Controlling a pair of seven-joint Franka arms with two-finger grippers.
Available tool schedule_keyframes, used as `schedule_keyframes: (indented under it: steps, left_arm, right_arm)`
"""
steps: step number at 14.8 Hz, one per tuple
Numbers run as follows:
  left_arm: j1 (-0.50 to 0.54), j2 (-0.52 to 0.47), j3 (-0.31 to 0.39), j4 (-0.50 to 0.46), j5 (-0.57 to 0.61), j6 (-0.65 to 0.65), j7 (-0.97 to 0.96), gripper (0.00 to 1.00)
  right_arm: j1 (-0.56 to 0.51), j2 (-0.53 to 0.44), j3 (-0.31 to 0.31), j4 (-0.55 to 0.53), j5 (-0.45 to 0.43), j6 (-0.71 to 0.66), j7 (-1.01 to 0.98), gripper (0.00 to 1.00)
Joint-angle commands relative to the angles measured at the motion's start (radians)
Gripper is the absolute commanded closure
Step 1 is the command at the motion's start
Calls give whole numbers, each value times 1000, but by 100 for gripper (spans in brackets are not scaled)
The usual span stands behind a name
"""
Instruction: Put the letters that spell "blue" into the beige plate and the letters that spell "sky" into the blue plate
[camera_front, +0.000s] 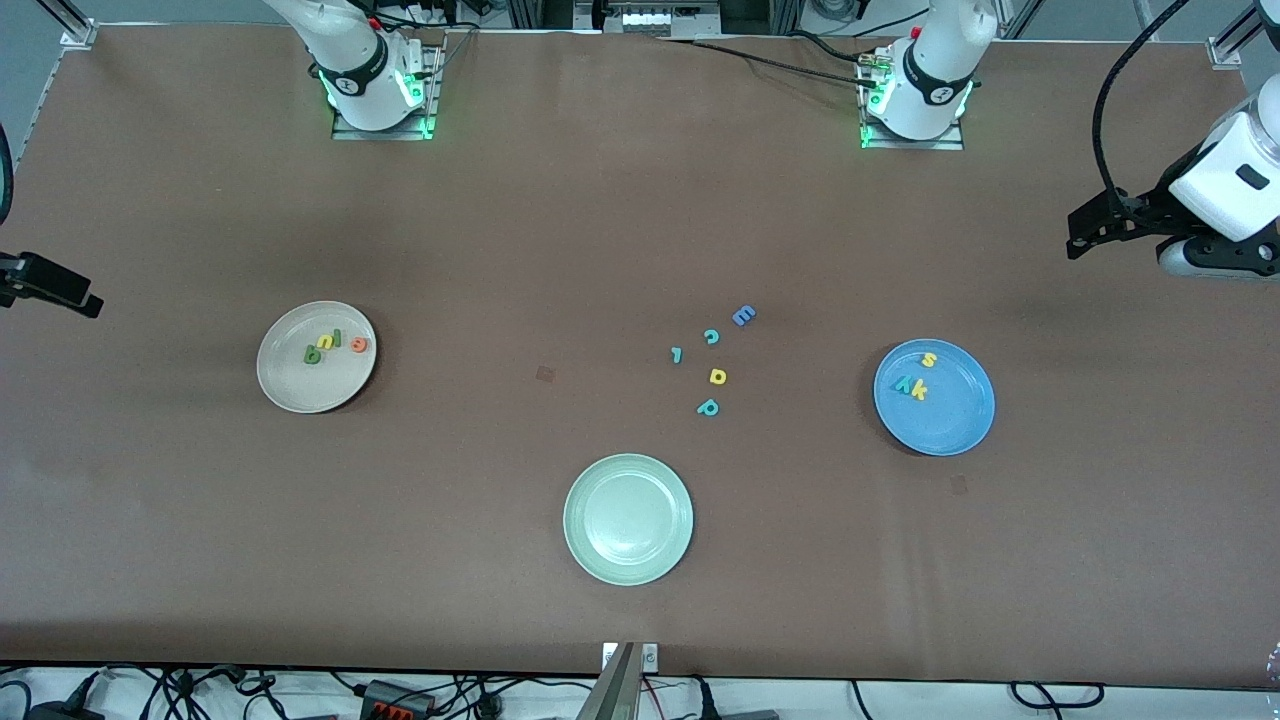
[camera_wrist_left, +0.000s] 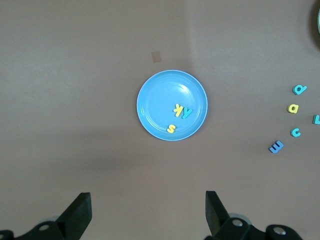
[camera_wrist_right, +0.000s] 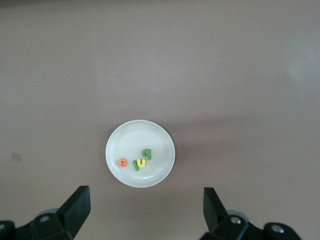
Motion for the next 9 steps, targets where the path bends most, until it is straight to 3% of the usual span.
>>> schedule_keyframes:
  steps: [1, 9]
  left_arm:
    - [1, -7, 5, 9, -12, -14, 18, 0]
    - [1, -7, 5, 9, -12, -14, 18, 0]
  right_arm:
    - [-14, -17, 21, -26, -19, -10, -5, 0]
    - [-6, -143, 24, -227, -31, 81, -5, 0]
